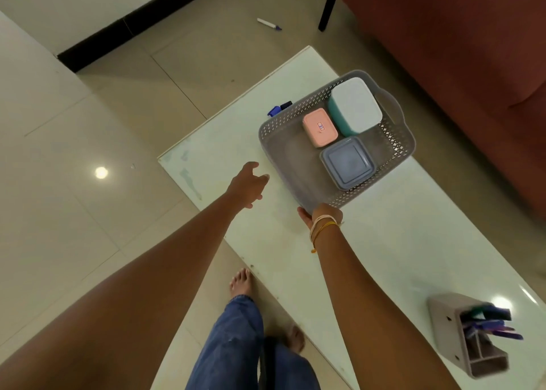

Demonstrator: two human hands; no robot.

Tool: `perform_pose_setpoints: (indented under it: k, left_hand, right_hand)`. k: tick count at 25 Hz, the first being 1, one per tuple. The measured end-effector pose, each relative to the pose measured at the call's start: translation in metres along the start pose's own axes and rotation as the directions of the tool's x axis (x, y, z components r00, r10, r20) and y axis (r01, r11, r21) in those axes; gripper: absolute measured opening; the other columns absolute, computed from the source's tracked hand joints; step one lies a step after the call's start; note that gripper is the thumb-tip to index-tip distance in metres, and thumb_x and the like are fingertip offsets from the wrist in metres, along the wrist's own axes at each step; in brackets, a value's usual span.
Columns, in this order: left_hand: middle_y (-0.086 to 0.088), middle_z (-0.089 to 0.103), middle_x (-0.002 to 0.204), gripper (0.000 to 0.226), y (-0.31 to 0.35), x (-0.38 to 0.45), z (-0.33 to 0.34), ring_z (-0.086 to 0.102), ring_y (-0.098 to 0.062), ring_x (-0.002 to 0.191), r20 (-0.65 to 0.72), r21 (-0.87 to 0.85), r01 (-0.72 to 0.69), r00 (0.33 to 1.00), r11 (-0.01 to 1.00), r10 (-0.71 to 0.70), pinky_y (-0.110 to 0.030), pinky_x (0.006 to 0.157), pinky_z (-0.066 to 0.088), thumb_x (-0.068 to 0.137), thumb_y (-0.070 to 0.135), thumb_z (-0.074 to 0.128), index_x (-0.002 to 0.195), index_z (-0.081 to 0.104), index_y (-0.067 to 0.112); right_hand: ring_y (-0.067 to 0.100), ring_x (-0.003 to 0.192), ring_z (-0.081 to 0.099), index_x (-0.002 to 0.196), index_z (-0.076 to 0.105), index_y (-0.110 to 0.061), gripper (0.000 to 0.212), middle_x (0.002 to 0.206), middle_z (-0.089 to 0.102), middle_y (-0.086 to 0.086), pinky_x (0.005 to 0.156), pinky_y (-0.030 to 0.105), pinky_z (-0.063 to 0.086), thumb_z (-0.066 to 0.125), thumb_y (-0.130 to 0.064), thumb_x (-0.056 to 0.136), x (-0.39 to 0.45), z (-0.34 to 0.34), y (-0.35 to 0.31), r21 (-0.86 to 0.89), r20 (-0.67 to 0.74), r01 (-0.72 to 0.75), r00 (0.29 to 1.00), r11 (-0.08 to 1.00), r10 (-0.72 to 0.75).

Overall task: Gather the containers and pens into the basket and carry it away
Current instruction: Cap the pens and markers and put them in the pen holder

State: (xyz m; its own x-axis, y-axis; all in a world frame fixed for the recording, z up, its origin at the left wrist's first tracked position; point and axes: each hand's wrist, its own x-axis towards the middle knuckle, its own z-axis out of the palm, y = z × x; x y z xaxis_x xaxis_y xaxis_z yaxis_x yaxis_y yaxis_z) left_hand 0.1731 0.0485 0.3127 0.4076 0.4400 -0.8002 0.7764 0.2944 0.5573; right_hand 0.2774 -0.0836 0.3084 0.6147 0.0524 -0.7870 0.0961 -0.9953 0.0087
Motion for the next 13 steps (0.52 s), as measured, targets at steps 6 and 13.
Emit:
perform_pose_setpoints:
  k: [6, 13]
  left_hand:
    - [-0.004, 0.058, 0.129, 0.062, 0.009, -0.007, 0.032, 0.062, -0.028, 0.113, 0.049, -0.019, 0.013, 0.999, 1.0, -0.012, -0.046, 0.091, 0.052, 0.096, 0.03, 0.05, 0.15, 0.02, 0.024]
    - [-0.003, 0.06, 0.129, 0.062, -0.023, -0.036, 0.071, 0.062, -0.026, 0.114, 0.044, -0.053, 0.037, 0.998, 0.998, -0.035, -0.043, 0.09, 0.051, 0.096, 0.028, 0.05, 0.15, 0.02, 0.022]
  right_hand:
    - [0.02, 0.115, 0.061, 0.085, 0.05, -0.003, 0.059, 0.091, 0.058, 0.008, 0.087, 0.019, 0.049, 0.022, -0.052, 0.101, -0.006, 0.015, 0.043, 0.239, -0.019, -0.1, 0.994, 0.966, 0.108]
    - [0.019, 0.083, 0.047, 0.15, 0.016, -0.005, 0.049, 0.151, 0.031, 0.017, 0.054, 0.023, 0.054, 0.025, -0.003, 0.103, 0.004, 0.038, 0.11, 0.95, 0.269, -0.283, 0.956, 0.132, 0.113]
